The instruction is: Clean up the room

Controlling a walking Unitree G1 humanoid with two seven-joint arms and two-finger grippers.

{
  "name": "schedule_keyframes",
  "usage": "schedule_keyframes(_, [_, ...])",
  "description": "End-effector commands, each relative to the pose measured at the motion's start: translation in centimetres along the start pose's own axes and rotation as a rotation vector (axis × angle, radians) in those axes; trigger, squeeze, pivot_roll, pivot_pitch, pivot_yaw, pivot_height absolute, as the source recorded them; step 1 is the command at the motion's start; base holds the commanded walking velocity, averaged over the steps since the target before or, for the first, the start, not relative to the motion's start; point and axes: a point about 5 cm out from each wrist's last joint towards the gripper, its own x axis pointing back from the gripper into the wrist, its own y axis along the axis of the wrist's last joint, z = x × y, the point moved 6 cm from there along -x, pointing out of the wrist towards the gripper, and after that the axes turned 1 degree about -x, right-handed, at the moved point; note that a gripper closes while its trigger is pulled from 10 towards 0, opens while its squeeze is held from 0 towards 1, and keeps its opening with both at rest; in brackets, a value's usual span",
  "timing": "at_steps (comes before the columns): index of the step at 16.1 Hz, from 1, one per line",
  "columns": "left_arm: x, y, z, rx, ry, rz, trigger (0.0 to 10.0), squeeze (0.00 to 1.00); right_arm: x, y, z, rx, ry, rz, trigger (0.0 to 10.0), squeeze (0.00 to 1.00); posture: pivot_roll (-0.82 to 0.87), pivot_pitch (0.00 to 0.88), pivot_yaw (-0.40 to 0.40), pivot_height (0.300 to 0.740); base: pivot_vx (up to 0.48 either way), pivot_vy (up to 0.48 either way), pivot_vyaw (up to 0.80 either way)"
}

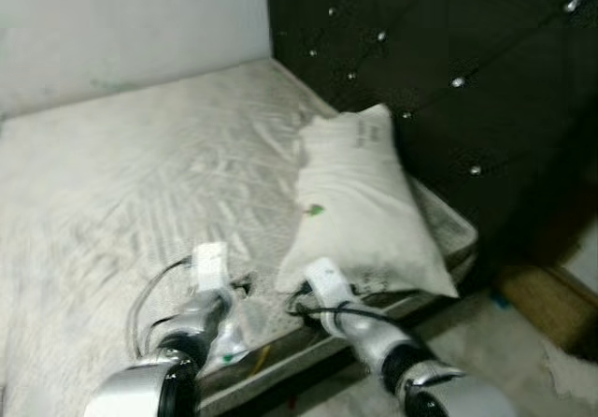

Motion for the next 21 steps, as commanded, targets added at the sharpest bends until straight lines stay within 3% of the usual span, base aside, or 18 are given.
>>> schedule_keyframes(1, [0.13,-0.35,1.33,-0.007,0.037,0.009,10.0,0.00,-0.15,1.28,0.84,0.031,0.027,-0.034,10.0,0.00,-0.10,0.000,0.018,0.740,0.000,0.000,0.80])
schedule_keyframes(12, [0.13,-0.35,1.17,-0.016,0.032,0.002,10.0,0.00,-0.13,0.80,0.88,0.013,0.026,-0.021,10.0,0.00,-0.10,0.000,0.017,0.740,0.000,0.000,0.77])
schedule_keyframes(21, [0.12,-0.33,0.72,-0.003,0.003,-0.001,10.0,0.00,-0.12,0.67,0.77,-0.024,0.025,-0.015,10.0,0.00,-0.10,0.000,0.016,0.740,0.000,0.000,0.00])
